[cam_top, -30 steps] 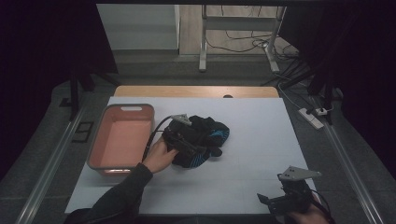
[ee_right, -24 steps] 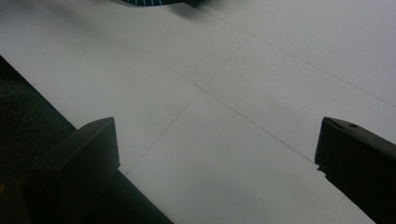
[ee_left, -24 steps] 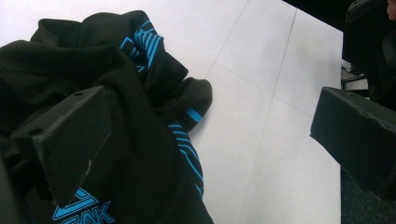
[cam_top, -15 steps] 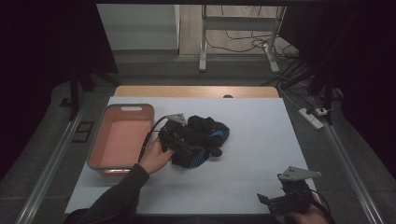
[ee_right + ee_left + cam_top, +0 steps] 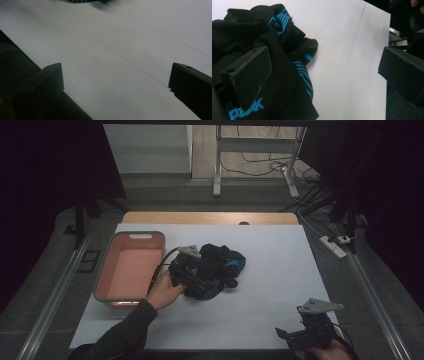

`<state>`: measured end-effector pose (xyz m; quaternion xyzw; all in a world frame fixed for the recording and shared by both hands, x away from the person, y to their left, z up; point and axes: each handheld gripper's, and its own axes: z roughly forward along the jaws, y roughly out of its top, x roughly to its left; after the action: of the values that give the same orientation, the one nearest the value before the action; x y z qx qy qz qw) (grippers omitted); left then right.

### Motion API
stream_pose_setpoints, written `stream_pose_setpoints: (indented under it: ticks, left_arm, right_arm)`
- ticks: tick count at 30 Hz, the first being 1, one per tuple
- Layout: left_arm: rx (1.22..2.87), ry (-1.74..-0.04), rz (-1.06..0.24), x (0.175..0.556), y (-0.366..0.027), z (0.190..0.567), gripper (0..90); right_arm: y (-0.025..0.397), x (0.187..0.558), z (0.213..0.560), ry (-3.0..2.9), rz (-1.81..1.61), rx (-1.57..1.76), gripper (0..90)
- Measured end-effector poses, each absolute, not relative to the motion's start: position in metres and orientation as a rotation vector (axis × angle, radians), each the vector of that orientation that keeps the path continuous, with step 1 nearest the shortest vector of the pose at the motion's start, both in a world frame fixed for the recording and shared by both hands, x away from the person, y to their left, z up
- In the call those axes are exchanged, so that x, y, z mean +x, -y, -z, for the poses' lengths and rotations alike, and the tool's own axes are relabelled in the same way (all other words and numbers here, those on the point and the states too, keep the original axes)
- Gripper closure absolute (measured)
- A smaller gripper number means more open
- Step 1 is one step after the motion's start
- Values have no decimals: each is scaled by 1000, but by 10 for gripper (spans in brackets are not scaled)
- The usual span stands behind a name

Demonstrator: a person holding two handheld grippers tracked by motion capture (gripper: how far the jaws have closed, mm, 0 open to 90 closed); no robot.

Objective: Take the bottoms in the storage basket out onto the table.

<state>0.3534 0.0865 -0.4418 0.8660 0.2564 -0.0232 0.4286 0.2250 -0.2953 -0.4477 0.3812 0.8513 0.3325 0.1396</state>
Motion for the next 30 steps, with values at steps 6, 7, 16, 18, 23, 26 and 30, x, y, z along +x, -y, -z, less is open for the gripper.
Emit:
stream_pose_setpoints:
  ticks: [6, 7, 16, 18, 23, 26, 30]
  left_arm:
    - [2153, -652, 72, 348, -90, 442, 0]
    - [2151, -656, 69, 347, -90, 442, 0]
    - [2136, -666, 61, 340, -97, 440, 0]
    - [2133, -661, 66, 339, -99, 440, 0]
    - [2113, -663, 70, 335, -103, 438, 0]
    - [2108, -664, 65, 333, -106, 437, 0]
    - [2104, -663, 64, 330, -110, 437, 0]
  right_arm:
    - [295, 225, 448, -2460, -959, 1100, 0]
    - [295, 225, 448, -2460, -959, 1099, 0]
    - [295, 225, 448, -2461, -958, 1099, 0]
    - [295, 225, 448, -2461, -955, 1100, 0]
    - [295, 225, 448, -2460, -958, 1099, 0]
    - [295, 225, 447, -2458, -961, 1103, 0]
    - [296, 225, 447, -2450, -967, 1103, 0]
